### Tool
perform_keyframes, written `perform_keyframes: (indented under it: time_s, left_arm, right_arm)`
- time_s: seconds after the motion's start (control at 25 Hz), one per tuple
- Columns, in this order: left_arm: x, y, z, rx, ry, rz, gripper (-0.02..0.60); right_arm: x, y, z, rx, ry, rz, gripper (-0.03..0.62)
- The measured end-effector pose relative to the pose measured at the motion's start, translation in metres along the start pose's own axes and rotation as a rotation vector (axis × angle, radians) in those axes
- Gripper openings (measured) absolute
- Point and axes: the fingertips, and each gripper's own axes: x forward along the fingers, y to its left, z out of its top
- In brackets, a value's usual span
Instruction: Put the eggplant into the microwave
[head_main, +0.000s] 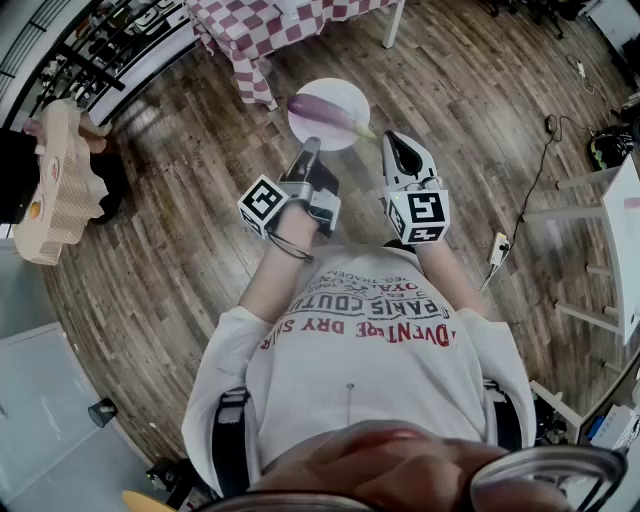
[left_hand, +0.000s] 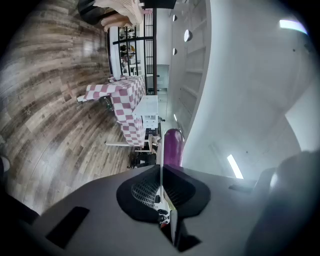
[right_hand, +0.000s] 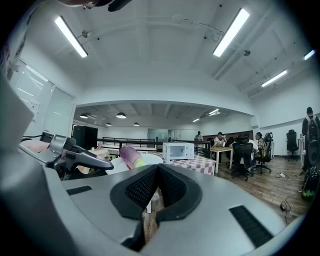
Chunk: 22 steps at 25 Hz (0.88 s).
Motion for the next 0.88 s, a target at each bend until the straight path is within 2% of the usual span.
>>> perform_keyframes:
  time_s: [0.36, 0.52, 0.68, 0.88]
  left_arm:
    - [0.006, 0.005, 0.004, -0.007, -0.004, 0.0, 0.034]
    - [0.013, 0.012, 0.013, -0.008, -0.008, 0.018, 0.034]
    - [0.023, 0.024, 0.015, -0.026, -0.008, 0.036, 0.034]
    - [0.046, 0.038, 0.013, -0.028, -0.015, 0.072, 0.034]
  right_arm:
    - [0.009, 0.001, -0.007, 0.001, 0.011, 0.019, 0.015]
    - [0.021, 0.001, -0.008, 0.017, 0.006, 0.024, 0.015]
    - [0.03, 0.003, -0.018, -0.011, 0.024, 0.048, 0.015]
    - [0.047, -0.025, -0.031, 0.03, 0.045, 0.041, 0.015]
